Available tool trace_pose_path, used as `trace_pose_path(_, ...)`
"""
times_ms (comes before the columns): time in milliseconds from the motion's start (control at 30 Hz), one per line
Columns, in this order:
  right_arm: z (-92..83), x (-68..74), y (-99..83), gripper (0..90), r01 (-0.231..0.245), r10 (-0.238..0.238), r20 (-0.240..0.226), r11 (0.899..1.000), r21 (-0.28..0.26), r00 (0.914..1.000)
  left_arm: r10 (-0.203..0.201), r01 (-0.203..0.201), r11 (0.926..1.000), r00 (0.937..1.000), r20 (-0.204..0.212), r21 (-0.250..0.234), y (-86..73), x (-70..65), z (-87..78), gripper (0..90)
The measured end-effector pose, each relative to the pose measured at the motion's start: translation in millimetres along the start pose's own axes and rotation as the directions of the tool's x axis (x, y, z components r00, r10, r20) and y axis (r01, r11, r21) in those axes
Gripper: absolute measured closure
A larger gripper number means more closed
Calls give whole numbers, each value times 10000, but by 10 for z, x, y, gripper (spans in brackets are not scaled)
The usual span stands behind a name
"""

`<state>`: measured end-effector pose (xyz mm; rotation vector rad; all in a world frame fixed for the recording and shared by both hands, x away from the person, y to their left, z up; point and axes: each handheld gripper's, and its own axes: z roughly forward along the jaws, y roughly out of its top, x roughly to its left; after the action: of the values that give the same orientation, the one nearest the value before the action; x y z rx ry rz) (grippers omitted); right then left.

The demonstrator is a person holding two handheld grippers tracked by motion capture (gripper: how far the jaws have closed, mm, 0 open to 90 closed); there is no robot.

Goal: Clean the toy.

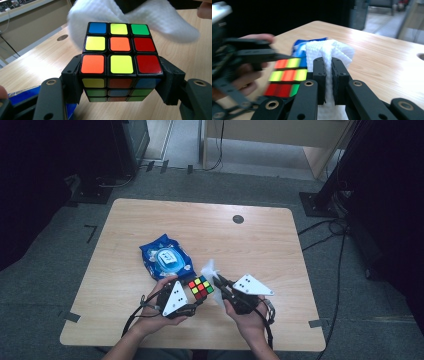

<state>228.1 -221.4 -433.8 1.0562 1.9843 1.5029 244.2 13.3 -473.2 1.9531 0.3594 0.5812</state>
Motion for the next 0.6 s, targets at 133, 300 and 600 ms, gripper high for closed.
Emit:
trace_pose_path(133,6,-187,-79,845,-950,952,502,9955,-61,9942,-323,320,9995,9986,-409,-79,-20,144,-76,343)
trace_pose_path(300,188,-226,-248,842,-1251,1219,821,9915,349,9891,-769,767,9970,9936,-824,-47,-62,340,-186,342)
trace_pose_path(600,582,-65,-410,830,-1277,1260,367,9906,480,9913,-1128,1141,9935,9845,-1342,20,-68,460,-276,342)
